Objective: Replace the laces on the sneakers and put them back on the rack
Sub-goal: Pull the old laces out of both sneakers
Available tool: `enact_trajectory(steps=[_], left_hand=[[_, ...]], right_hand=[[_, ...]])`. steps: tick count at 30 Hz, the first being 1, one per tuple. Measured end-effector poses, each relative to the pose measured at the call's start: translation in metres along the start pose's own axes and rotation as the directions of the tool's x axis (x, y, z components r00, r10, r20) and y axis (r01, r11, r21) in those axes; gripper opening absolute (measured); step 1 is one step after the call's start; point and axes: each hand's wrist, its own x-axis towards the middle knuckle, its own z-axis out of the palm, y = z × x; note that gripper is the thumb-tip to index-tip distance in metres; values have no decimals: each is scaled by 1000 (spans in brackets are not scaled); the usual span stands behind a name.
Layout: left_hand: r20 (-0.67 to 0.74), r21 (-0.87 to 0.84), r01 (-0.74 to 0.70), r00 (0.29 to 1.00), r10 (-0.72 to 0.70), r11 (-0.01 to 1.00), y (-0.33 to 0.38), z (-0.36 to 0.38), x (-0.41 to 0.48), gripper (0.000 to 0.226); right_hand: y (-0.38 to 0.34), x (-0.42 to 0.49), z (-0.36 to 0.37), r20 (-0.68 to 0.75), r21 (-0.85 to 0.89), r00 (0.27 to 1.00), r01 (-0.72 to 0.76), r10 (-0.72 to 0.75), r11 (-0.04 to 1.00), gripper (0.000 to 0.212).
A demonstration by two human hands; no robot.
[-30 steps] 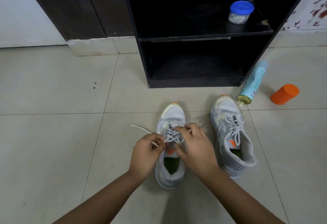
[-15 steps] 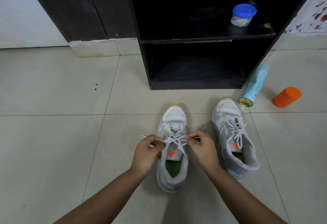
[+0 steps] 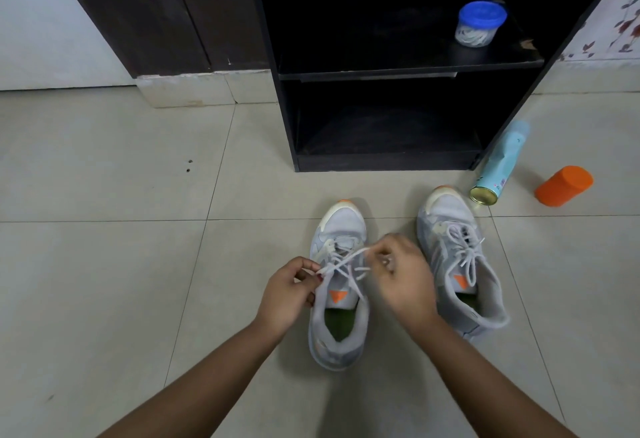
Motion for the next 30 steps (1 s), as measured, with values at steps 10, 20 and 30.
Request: enact_trajectory(steps=[10, 20, 30], left_hand=[[4, 26, -11, 1000, 11, 1000, 2, 4, -3, 5], [-1, 16, 0, 1000, 0, 1000, 2, 2, -6, 8], [69, 439, -475, 864, 499, 763, 11, 10, -9, 25]], right_hand=[[-22, -7, 11, 188, -432, 922, 387, -338, 815, 31], [22, 18, -13, -138, 138, 982, -106, 125, 985, 8], [4, -28, -1, -13, 8, 1000, 10, -10, 1000, 21]])
